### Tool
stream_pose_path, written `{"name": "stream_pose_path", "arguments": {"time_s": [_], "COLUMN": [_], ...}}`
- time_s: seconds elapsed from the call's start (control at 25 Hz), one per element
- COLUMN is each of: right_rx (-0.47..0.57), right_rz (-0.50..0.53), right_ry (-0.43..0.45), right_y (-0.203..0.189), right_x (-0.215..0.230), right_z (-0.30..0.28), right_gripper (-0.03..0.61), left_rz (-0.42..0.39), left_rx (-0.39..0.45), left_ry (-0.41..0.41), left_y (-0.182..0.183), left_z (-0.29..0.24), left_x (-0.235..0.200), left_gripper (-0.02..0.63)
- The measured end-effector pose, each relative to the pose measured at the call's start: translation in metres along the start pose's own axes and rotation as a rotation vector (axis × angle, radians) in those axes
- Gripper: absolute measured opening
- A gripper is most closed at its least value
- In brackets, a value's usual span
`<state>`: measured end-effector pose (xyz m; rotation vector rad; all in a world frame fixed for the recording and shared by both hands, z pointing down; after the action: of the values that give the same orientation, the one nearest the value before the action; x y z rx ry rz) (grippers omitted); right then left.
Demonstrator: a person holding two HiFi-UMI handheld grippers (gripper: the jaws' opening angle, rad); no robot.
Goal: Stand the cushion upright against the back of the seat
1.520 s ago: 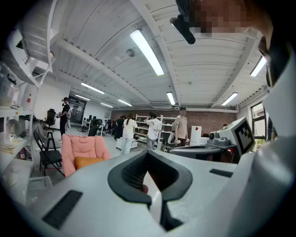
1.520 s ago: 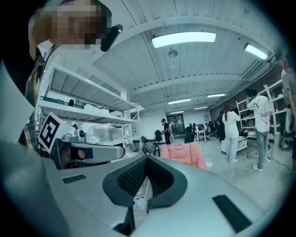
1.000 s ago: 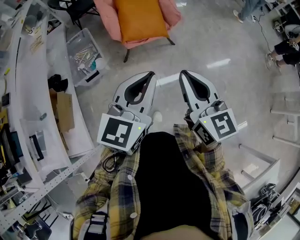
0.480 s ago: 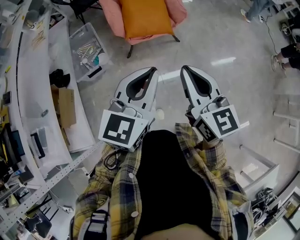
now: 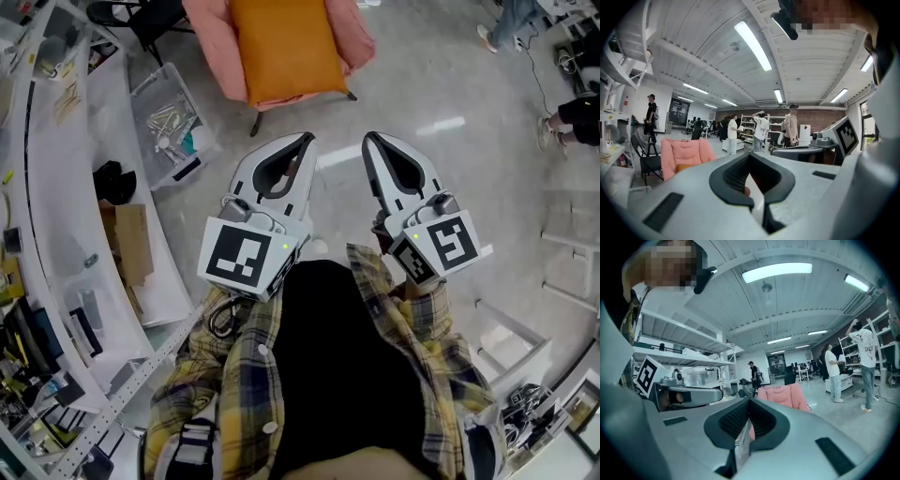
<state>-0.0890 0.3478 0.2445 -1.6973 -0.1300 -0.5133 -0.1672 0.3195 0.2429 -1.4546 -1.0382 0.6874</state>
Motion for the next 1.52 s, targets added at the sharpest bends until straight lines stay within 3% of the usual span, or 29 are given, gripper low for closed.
{"name": "stream_pose_path", "arguments": {"time_s": [0.4,0.92,1.24,1.52], "right_rx": [0.006,0.004,-0.024,-0.064], "right_rz": [0.001,-0.047,-0.049,-0.035], "right_ry": [-0.038,-0.099,-0.084,0.008], "right_y": [0.02,0.021,0.047,0.089], "right_x": [0.026,0.072,0.13,0.183], "right_z": [-0.082,-0.135,-0.154,-0.17], "right_gripper": [0.017,0.017,0.017,0.017], "left_rz": [0.005,0.026,0.043,0.06], "left_rx": [0.011,-0.039,-0.055,-0.053], "left_ry": [-0.022,-0.047,0.0,0.114], "left_y": [-0.007,-0.031,-0.027,-0.001], "left_z": [-0.045,-0.093,-0.153,-0.208], "left_x": [-0.078,-0.125,-0.138,-0.143], "left_gripper": [0.003,0.003,0.003,0.003]}}
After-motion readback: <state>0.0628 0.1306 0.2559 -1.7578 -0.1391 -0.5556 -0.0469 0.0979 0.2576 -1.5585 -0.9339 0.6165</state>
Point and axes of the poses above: the fingertips, and each gripper's own axes: z backward along the fingers, x to its right, y out of its top, the point moved 1 cm from there along z, backward along the fingers, and after that the axes turned 15 degrees about -z, right-handed, at the moved point
